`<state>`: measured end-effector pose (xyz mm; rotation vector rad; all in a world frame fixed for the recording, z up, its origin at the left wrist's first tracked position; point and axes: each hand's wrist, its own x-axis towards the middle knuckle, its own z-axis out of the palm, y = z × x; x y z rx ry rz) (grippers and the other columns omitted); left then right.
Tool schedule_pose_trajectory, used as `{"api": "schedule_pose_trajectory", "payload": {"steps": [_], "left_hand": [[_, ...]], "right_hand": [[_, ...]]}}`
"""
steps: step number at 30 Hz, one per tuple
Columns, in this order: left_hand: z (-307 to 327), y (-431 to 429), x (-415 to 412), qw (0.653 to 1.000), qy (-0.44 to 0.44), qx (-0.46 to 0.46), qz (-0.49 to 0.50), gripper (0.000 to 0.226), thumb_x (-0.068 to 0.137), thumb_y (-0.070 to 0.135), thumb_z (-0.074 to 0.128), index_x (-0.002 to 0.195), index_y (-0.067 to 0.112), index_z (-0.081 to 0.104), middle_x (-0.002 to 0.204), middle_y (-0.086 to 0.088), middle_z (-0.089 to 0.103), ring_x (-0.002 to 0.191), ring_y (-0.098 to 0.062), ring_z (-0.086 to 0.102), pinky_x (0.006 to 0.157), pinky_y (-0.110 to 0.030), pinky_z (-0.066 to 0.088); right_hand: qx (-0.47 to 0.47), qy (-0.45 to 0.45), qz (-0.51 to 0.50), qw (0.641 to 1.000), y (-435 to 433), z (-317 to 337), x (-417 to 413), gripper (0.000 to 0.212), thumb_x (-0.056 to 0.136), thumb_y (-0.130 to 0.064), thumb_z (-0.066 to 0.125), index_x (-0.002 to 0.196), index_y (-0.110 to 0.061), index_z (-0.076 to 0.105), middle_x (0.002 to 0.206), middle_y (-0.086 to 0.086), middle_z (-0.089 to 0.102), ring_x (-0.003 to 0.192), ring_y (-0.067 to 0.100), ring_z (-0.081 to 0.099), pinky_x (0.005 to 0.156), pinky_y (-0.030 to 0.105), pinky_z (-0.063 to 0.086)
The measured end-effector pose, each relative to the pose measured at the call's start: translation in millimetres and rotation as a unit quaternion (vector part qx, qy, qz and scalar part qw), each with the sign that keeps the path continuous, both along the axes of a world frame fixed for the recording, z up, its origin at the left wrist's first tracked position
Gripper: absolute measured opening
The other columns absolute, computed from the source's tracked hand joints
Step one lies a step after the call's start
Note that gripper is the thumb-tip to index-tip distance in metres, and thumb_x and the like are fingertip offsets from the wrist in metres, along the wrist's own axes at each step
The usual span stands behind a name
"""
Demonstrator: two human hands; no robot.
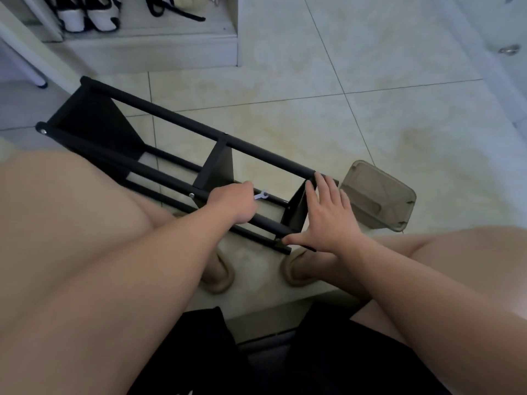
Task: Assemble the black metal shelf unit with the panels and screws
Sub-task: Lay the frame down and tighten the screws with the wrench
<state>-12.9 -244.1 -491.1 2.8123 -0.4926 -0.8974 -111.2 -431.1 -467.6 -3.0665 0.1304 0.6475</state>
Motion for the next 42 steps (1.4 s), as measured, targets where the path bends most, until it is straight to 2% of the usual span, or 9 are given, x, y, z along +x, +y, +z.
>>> {"api": "schedule_pose_trajectory", "payload": {"steps": [4, 10, 13, 17, 22, 26, 30, 35, 42], "left_hand": [[-2, -1, -1, 1.0, -0.001, 0.014, -0.008, 0.022, 0.09, 0.015, 0.039, 0.108, 0.019, 0.052, 0.096, -0.001, 0.06, 0.087, -0.026, 0.056, 0.072, -0.036, 0.034], [-4, -14, 5, 0.998, 0.041, 0.043, -0.023, 0.023, 0.088, 0.02, 0.04, 0.099, 0.02, 0.06, 0.098, 0.0, 0.064, 0.091, -0.028, 0.06, 0.076, -0.035, 0.043], [-8, -22, 7, 0.997, 0.073, -0.005, -0.026, 0.019, 0.094, 0.025, 0.048, 0.096, 0.025, 0.067, 0.097, 0.004, 0.069, 0.094, -0.025, 0.063, 0.08, -0.035, 0.051], [-7, -26, 16, 0.989, 0.119, -0.09, -0.022, 0.013, 0.094, 0.029, 0.064, 0.09, 0.031, 0.076, 0.078, 0.01, 0.066, 0.085, -0.018, 0.062, 0.069, -0.027, 0.042], [-7, -33, 21, 0.975, 0.166, -0.15, -0.014, 0.01, 0.089, 0.024, 0.07, 0.086, 0.031, 0.076, 0.078, 0.015, 0.067, 0.08, -0.011, 0.062, 0.074, -0.027, 0.044], [-6, -42, 19, 0.962, 0.206, -0.178, 0.019, 0.013, 0.085, 0.027, 0.07, 0.074, 0.033, 0.072, 0.081, 0.01, 0.069, 0.081, -0.011, 0.062, 0.07, -0.027, 0.045], [-6, -48, 15, 0.94, 0.237, -0.231, 0.085, 0.006, 0.083, 0.028, 0.072, 0.081, 0.023, 0.071, 0.082, 0.007, 0.074, 0.084, -0.009, 0.069, 0.071, -0.029, 0.047], [-7, -54, 11, 0.907, 0.285, -0.277, 0.138, 0.009, 0.081, 0.016, 0.07, 0.081, 0.016, 0.061, 0.084, 0.001, 0.078, 0.078, -0.006, 0.074, 0.075, -0.03, 0.051], [-11, -57, 13, 0.9, 0.274, -0.289, 0.179, 0.006, 0.092, 0.022, 0.059, 0.092, 0.019, 0.065, 0.078, 0.008, 0.077, 0.067, 0.001, 0.07, 0.071, -0.026, 0.049]], "right_hand": [[-0.009, 0.035, 0.048, 0.998, -10, -8, 13, 0.152, 0.057, -0.102, 0.04, 0.158, -0.003, -0.016, 0.164, 0.016, -0.027, 0.152, 0.032, -0.027, 0.124, 0.052, -0.011], [0.015, 0.038, 0.066, 0.997, -16, -16, 12, 0.152, 0.051, -0.105, 0.018, 0.155, -0.003, -0.024, 0.16, 0.017, -0.036, 0.149, 0.032, -0.033, 0.124, 0.05, -0.012], [0.022, 0.038, 0.066, 0.997, -19, -18, 14, 0.151, 0.051, -0.105, 0.018, 0.155, -0.004, -0.023, 0.161, 0.017, -0.035, 0.149, 0.032, -0.033, 0.124, 0.05, -0.012], [0.022, 0.046, 0.067, 0.996, -22, -18, 19, 0.153, 0.05, -0.105, 0.019, 0.156, -0.003, -0.021, 0.161, 0.018, -0.033, 0.15, 0.033, -0.031, 0.124, 0.051, -0.011], [0.024, 0.045, 0.066, 0.997, -22, -17, 19, 0.152, 0.052, -0.104, 0.024, 0.156, -0.002, -0.02, 0.162, 0.019, -0.032, 0.15, 0.033, -0.031, 0.124, 0.051, -0.011], [0.025, 0.046, 0.061, 0.997, -22, -15, 19, 0.151, 0.054, -0.103, 0.027, 0.156, -0.003, -0.02, 0.162, 0.018, -0.032, 0.15, 0.033, -0.031, 0.124, 0.05, -0.011], [0.025, 0.045, 0.06, 0.997, -20, -16, 18, 0.151, 0.054, -0.103, 0.029, 0.156, -0.003, -0.02, 0.162, 0.018, -0.032, 0.15, 0.033, -0.031, 0.124, 0.05, -0.011], [0.029, 0.038, 0.059, 0.997, -19, -16, 17, 0.151, 0.056, -0.102, 0.031, 0.157, -0.002, -0.019, 0.162, 0.019, -0.031, 0.15, 0.034, -0.03, 0.124, 0.051, -0.011], [0.036, 0.031, 0.055, 0.997, -19, -19, 16, 0.15, 0.058, -0.101, 0.037, 0.157, -0.003, -0.018, 0.163, 0.018, -0.03, 0.15, 0.033, -0.03, 0.124, 0.05, -0.013]]}}
